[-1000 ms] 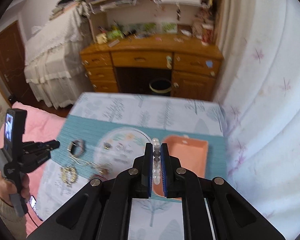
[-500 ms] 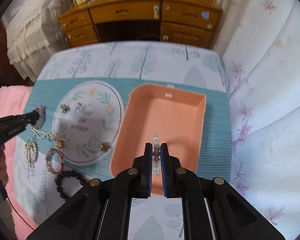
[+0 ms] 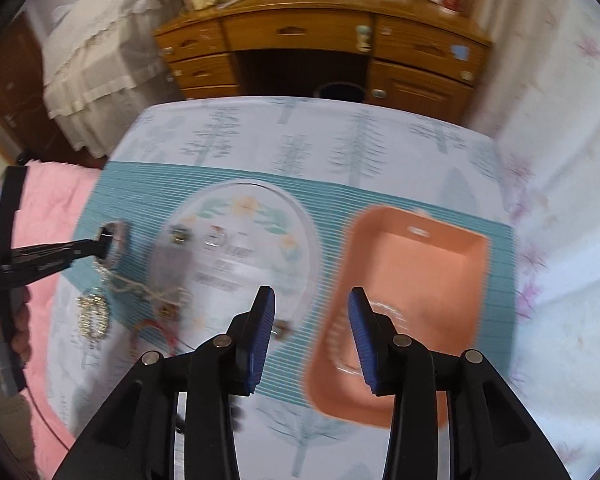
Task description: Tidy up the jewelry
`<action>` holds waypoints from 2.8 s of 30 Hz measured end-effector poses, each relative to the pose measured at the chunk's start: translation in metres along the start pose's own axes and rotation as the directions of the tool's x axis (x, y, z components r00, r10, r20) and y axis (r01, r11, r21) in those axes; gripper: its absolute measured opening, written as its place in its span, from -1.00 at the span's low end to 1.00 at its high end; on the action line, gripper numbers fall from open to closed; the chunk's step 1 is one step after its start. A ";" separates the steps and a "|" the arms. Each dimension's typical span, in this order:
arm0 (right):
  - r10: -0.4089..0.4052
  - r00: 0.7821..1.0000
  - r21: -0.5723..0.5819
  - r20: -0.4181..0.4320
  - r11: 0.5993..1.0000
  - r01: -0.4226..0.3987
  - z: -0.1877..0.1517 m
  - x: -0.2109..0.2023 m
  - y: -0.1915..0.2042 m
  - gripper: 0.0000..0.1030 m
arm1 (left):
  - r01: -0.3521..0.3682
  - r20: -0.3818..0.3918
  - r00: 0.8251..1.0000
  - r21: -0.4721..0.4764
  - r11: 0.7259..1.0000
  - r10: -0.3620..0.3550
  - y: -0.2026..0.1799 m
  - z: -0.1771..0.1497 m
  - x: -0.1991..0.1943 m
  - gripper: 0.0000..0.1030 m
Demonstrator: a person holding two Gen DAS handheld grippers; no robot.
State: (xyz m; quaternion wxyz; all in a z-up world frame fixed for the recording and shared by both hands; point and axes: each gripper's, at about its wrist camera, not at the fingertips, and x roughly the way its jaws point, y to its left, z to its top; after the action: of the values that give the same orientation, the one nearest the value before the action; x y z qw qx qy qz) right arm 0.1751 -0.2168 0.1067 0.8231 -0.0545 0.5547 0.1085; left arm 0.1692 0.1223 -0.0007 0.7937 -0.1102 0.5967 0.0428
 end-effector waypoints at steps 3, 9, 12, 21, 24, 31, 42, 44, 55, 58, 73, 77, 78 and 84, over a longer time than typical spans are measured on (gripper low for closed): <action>0.040 0.999 -0.020 -0.005 0.999 -0.040 0.015 0.015 0.027 -0.25 | 0.030 -0.008 1.000 -0.068 0.997 -0.030 0.007 0.005 0.010 -0.86; 0.091 0.996 -0.010 -0.023 0.996 -0.092 0.038 0.056 0.061 -0.25 | 0.008 0.012 1.000 -0.121 0.993 -0.007 0.001 0.011 0.025 -0.86; 0.108 0.994 0.009 -0.034 0.994 -0.108 0.046 0.073 0.069 -0.25 | -0.005 0.026 1.000 -0.178 0.984 0.010 0.005 0.013 0.030 -0.86; 0.145 0.986 0.034 -0.084 0.989 -0.143 0.052 0.113 0.070 -0.25 | 0.008 0.038 0.999 -0.326 0.945 0.004 0.023 0.008 0.037 -0.86; 0.149 0.984 0.028 -0.098 0.989 -0.147 0.052 0.127 0.075 -0.25 | -0.013 0.034 0.999 -0.290 0.957 0.024 0.020 0.004 0.038 -0.86; 0.138 0.984 0.005 -0.115 0.990 -0.138 0.053 0.152 0.093 -0.29 | -0.033 0.047 0.998 -0.069 0.997 0.037 -0.004 -0.007 0.038 -0.85; 0.001 0.997 -0.137 -0.080 0.990 -0.012 0.050 0.156 0.115 -0.72 | 0.050 0.015 0.998 0.229 0.972 -0.055 -0.025 -0.044 0.027 -0.85; 0.007 0.997 -0.141 -0.080 0.990 -0.019 0.047 0.154 0.115 -0.72 | 0.055 0.009 0.998 0.200 0.978 -0.058 -0.019 -0.045 0.026 -0.85; 0.072 0.993 -0.082 -0.097 0.993 -0.080 0.041 0.150 0.103 -0.89 | 0.184 -0.018 0.983 -0.056 0.981 -0.185 0.006 -0.032 0.029 -0.51; 0.094 0.990 -0.063 -0.103 0.993 -0.101 0.041 0.150 0.099 -0.89 | 0.201 -0.003 0.979 -0.140 0.970 -0.204 0.011 -0.029 0.030 -0.51; 0.125 0.987 -0.052 -0.097 0.990 -0.130 0.039 0.148 0.095 -0.89 | 0.199 0.109 0.980 -0.468 0.861 -0.167 0.021 -0.037 0.030 -0.37; 0.129 0.987 -0.055 -0.095 0.989 -0.134 0.037 0.147 0.095 -0.89 | 0.160 0.139 0.985 -0.512 0.844 -0.102 0.014 -0.040 0.030 -0.37; 0.128 0.987 -0.057 -0.093 0.989 -0.134 0.037 0.147 0.095 -0.89 | 0.151 0.143 0.986 -0.515 0.844 -0.089 0.014 -0.041 0.029 -0.37; 0.128 0.988 -0.073 -0.082 0.988 -0.134 0.034 0.146 0.096 -0.89 | 0.038 0.184 0.981 -0.520 0.853 0.068 -0.002 -0.042 0.029 -0.47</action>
State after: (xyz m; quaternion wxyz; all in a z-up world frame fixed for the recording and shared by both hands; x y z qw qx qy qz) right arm 0.2359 -0.0987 -0.0127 0.7894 -0.0542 0.5838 0.1816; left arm 0.1385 0.1087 -0.0390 0.7884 -0.3115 0.4828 0.2196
